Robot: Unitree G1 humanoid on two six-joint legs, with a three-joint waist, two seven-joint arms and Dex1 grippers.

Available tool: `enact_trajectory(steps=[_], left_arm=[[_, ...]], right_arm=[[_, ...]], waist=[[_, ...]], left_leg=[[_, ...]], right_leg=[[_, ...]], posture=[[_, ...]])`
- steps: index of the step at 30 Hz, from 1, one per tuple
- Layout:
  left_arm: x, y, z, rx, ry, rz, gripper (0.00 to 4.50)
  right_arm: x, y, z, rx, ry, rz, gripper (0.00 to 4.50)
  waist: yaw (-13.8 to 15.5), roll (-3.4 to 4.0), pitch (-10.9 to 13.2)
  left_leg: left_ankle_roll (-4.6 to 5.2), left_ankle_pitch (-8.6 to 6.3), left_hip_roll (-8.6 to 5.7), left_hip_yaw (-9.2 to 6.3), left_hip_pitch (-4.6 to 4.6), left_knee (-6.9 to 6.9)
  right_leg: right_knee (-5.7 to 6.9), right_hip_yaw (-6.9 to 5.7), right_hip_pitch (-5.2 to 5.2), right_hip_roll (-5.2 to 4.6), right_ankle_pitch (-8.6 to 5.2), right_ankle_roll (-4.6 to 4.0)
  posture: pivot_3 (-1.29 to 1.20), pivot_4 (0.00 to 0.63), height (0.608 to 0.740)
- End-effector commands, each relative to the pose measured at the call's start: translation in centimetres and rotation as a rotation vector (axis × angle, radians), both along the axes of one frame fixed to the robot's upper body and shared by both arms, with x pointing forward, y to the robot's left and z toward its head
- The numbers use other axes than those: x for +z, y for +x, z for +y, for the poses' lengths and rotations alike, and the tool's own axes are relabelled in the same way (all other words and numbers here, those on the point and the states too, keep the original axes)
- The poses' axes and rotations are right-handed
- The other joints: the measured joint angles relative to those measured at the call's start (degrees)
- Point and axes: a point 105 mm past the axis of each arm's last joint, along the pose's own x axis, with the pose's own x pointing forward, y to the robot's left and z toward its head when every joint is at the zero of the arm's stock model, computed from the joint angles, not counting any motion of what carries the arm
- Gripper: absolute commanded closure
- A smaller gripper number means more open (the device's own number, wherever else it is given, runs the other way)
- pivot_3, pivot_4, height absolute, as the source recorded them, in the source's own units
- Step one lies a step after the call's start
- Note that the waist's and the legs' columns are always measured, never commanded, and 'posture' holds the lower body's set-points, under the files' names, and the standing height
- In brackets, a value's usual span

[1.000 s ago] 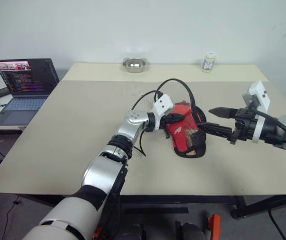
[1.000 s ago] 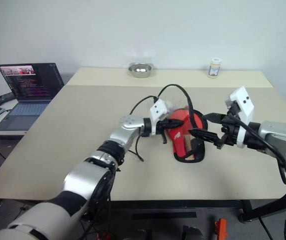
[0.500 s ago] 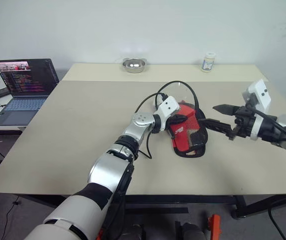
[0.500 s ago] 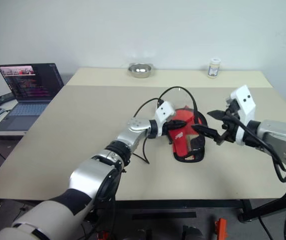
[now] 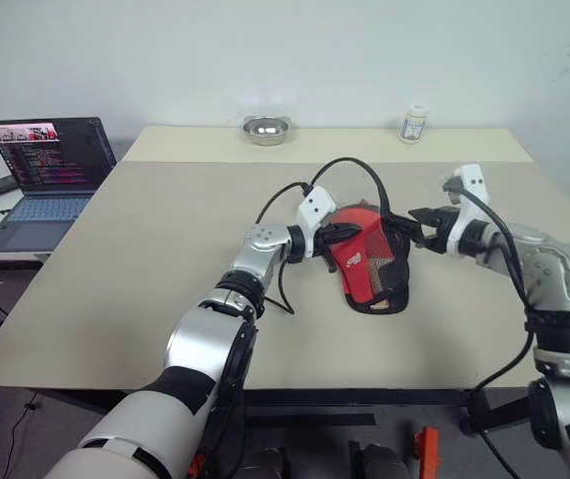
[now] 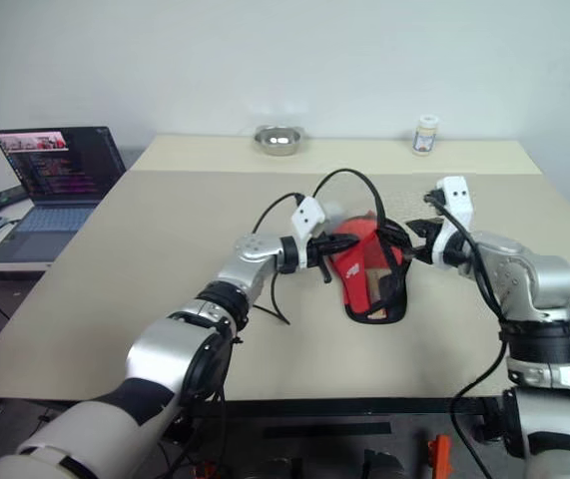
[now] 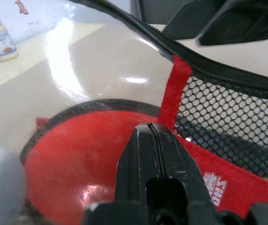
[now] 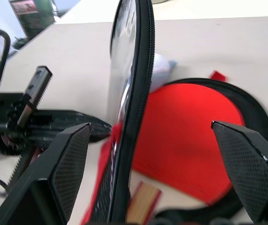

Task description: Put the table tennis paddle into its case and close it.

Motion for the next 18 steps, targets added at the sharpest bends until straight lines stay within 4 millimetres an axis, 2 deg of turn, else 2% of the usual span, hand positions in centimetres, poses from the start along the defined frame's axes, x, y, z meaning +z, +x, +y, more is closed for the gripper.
enact_trajectory(steps=[1,4,9,11,13,16,17,18], left_arm=[[1.6,0.1,0.0,-0.003,-0.032,-0.056,4.48],[1.6,0.1,0.0,-0.006,-0.036,-0.057,4.48],[2.3,0.0,0.2,-0.020,-0.065,-0.076,4.50],[3.8,-0.3,0.8,-0.048,-0.129,-0.099,4.50],[5.2,-0.8,1.9,-0.093,-0.201,-0.107,4.50],[5.8,-1.8,4.2,-0.144,-0.239,-0.074,4.50],[5.7,-2.3,5.4,-0.152,-0.228,-0.064,4.50],[5.3,-2.7,6.6,-0.152,-0.210,-0.047,4.50]], right_arm=[[0.8,0.7,1.0,0.029,0.021,-0.040,0.00],[0.2,1.5,1.5,0.013,0.032,-0.032,0.00],[0.4,2.0,1.6,-0.005,0.056,-0.041,1.61],[0.7,1.7,1.6,-0.003,0.062,-0.046,2.36],[0.9,1.4,1.6,-0.002,0.069,-0.049,3.08],[0.9,0.9,1.9,0.000,0.078,-0.048,4.20],[0.8,0.7,2.1,0.003,0.080,-0.047,4.47],[0.8,0.5,2.3,0.003,0.082,-0.047,4.47]], waist=[[-0.09,0.00,0.00],[-0.37,0.01,0.00],[-0.76,0.01,0.00],[-0.91,0.01,0.00],[-1.15,0.02,0.00],[-1.78,0.06,-0.03],[-2.02,0.08,-0.03],[-2.24,0.09,-0.04]], left_leg=[[-0.01,0.01,0.00,0.00,0.00,0.00],[-0.01,0.01,0.00,0.01,0.00,0.01],[-0.02,0.01,0.00,0.00,-0.01,0.01],[-0.02,0.01,0.00,-0.01,-0.02,0.01],[-0.03,0.01,0.01,0.01,-0.05,0.00],[-0.03,0.01,0.04,0.03,-0.05,-0.02],[-0.03,0.01,0.05,0.04,-0.04,-0.03],[-0.03,0.01,0.06,0.05,-0.03,-0.04]], right_leg=[[-0.01,-0.01,0.00,0.00,0.00,0.00],[0.00,0.01,-0.01,0.00,0.00,0.00],[0.01,0.02,-0.03,0.00,0.00,0.00],[0.00,0.02,-0.04,-0.01,0.00,0.00],[0.01,0.04,-0.09,-0.01,0.00,0.00],[0.03,0.09,-0.13,0.00,0.00,0.00],[0.04,0.11,-0.13,0.01,0.00,0.00],[0.05,0.15,-0.14,0.02,0.00,0.00]], posture=[[0.00,0.150,0.740],[0.00,0.150,0.740],[0.00,0.150,0.740],[0.00,0.150,0.740],[0.00,0.150,0.740],[0.00,0.150,0.740],[0.00,0.150,0.740],[0.00,0.150,0.740]])
